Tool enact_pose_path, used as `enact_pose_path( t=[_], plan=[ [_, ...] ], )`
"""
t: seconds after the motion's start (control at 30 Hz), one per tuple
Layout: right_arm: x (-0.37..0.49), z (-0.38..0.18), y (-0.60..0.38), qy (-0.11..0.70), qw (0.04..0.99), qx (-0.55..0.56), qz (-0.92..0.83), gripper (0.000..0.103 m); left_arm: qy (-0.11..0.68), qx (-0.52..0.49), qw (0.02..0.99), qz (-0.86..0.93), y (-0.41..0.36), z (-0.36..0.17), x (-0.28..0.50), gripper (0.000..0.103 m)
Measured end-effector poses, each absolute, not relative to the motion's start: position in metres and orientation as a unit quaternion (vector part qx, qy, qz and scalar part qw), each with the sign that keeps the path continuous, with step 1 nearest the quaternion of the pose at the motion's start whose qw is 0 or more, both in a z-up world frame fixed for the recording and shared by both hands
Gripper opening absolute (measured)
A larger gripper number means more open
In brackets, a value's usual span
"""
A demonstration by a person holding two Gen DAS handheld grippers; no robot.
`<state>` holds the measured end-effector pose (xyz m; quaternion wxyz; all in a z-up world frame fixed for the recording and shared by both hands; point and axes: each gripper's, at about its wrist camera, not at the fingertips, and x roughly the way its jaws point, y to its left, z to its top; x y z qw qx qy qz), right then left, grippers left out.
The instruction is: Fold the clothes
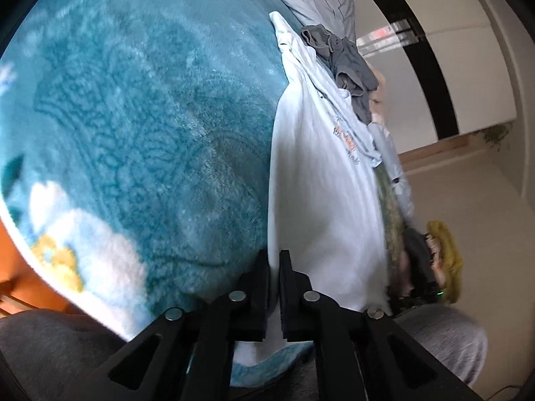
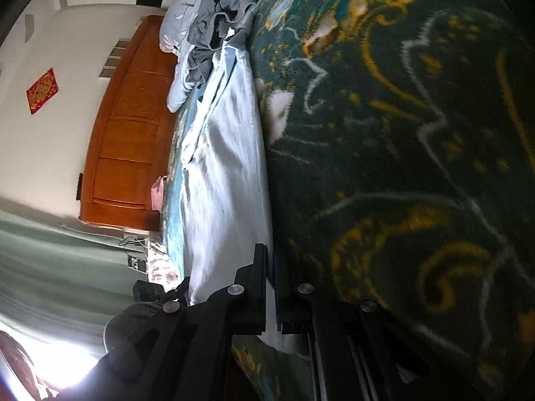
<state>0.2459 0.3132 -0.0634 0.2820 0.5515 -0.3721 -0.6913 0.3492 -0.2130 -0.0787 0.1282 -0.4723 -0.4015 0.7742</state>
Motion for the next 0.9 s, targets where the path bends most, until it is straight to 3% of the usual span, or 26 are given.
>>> enact_pose_path(
  t=[0.9],
  plan=[
    [0.228, -0.071, 0.309, -0.388, 0.304, 0.551, -0.673, 0.005, -0.464, -0.468, 0.16, 0.735, -0.225, -0.095, 0.344, 0.009]
  ],
)
